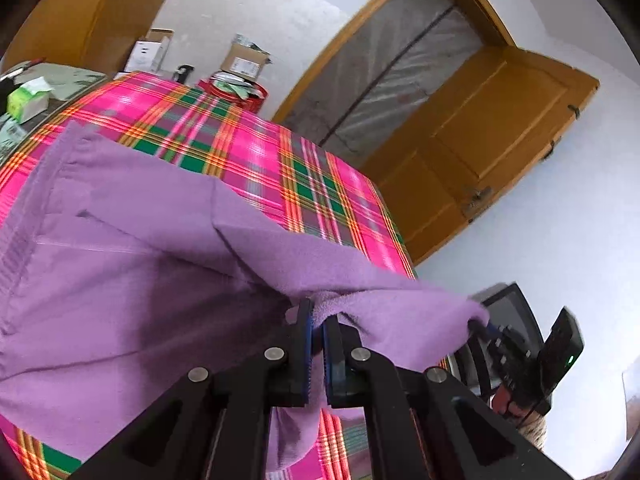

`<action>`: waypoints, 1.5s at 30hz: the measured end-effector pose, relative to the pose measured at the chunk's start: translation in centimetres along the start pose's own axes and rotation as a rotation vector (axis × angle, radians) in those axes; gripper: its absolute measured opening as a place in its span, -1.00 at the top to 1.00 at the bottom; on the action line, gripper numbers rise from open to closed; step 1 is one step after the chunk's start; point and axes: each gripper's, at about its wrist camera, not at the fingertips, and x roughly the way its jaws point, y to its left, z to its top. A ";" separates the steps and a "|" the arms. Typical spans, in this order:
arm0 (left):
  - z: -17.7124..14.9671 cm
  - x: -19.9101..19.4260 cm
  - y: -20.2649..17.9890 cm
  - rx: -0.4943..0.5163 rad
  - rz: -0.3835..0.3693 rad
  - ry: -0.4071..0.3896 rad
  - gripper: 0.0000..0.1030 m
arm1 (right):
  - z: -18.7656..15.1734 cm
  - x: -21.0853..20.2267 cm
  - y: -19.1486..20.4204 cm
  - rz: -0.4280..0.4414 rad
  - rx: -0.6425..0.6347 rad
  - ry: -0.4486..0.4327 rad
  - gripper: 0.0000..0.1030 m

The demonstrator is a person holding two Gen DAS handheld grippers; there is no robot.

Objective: Fold clothes

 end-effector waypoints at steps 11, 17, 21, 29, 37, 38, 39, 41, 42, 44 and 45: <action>-3.1 5.7 -3.2 0.111 -0.049 0.218 0.91 | -1.7 -1.3 -2.6 -0.163 -0.004 0.056 0.72; -3.7 6.6 -3.0 0.133 -0.028 0.292 0.90 | -5.3 -0.8 -2.5 -0.123 0.010 0.150 0.70; -3.1 6.2 -3.0 0.152 -0.032 0.347 0.86 | -6.1 -0.7 -2.3 -0.113 -0.004 0.191 0.62; 2.1 3.3 0.2 0.011 -0.092 0.268 0.43 | -5.6 -1.5 -2.9 -0.065 -0.007 0.245 0.31; 6.4 5.8 2.1 -0.042 -0.045 0.317 0.42 | -1.6 -3.5 -5.2 0.003 0.068 0.165 0.28; 6.8 6.5 2.4 -0.052 -0.053 0.334 0.42 | -0.8 -3.0 -5.5 0.026 0.082 0.159 0.25; 7.2 7.1 2.8 -0.066 -0.054 0.350 0.42 | 0.1 -2.5 -5.8 0.049 0.095 0.152 0.22; 8.1 8.2 3.7 -0.101 -0.038 0.378 0.38 | 1.4 -0.9 -6.0 0.119 0.111 0.165 0.16; 8.5 8.7 4.3 -0.118 -0.029 0.389 0.38 | 2.0 0.1 -5.9 0.155 0.112 0.182 0.16; 9.2 9.2 5.5 -0.148 -0.005 0.404 0.38 | 2.9 2.7 -5.3 0.206 0.092 0.235 0.15; 9.4 9.5 6.0 -0.159 0.005 0.414 0.38 | 3.3 4.0 -4.9 0.220 0.078 0.261 0.15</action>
